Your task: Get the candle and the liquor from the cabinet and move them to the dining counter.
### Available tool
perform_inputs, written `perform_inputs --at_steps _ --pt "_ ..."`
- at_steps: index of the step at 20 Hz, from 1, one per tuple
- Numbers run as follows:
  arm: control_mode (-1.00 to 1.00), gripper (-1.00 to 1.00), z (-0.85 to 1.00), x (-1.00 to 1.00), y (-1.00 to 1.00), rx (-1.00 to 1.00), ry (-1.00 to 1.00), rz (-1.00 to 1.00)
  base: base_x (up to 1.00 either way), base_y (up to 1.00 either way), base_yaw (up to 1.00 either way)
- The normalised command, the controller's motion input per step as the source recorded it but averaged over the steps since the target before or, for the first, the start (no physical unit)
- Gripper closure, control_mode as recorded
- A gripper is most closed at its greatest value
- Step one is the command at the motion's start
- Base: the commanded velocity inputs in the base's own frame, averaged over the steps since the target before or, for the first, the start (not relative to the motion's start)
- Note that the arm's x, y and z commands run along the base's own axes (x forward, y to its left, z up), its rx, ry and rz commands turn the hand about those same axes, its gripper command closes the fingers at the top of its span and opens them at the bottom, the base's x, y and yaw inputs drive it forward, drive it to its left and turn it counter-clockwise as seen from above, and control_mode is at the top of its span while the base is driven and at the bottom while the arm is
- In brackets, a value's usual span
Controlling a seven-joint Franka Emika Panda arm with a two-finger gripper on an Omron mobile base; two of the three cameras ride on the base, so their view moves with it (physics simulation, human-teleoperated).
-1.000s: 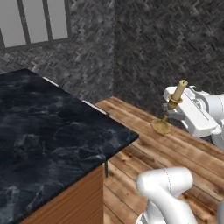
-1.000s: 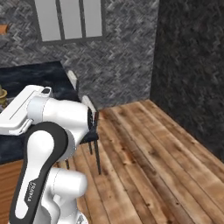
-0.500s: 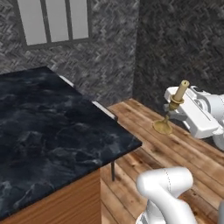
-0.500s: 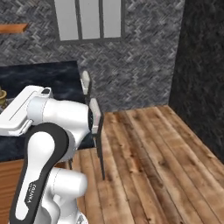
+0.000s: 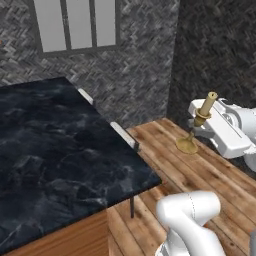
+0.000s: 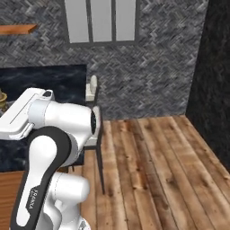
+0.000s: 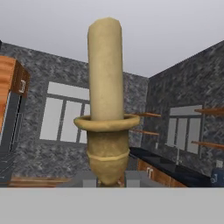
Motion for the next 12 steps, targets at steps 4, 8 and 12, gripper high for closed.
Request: perform_inputs --at_steps 4,8,12 --pt "1.0 1.0 0.0 0.0 0.0 0.0 0.0 0.0 0.64 -0.35 0.2" --pt "1.0 1.0 0.0 0.0 0.0 0.0 0.0 0.0 0.65 -0.36 0.15" --pt "1.0 1.0 0.0 0.0 0.0 0.0 0.0 0.0 0.64 -0.22 0.16"
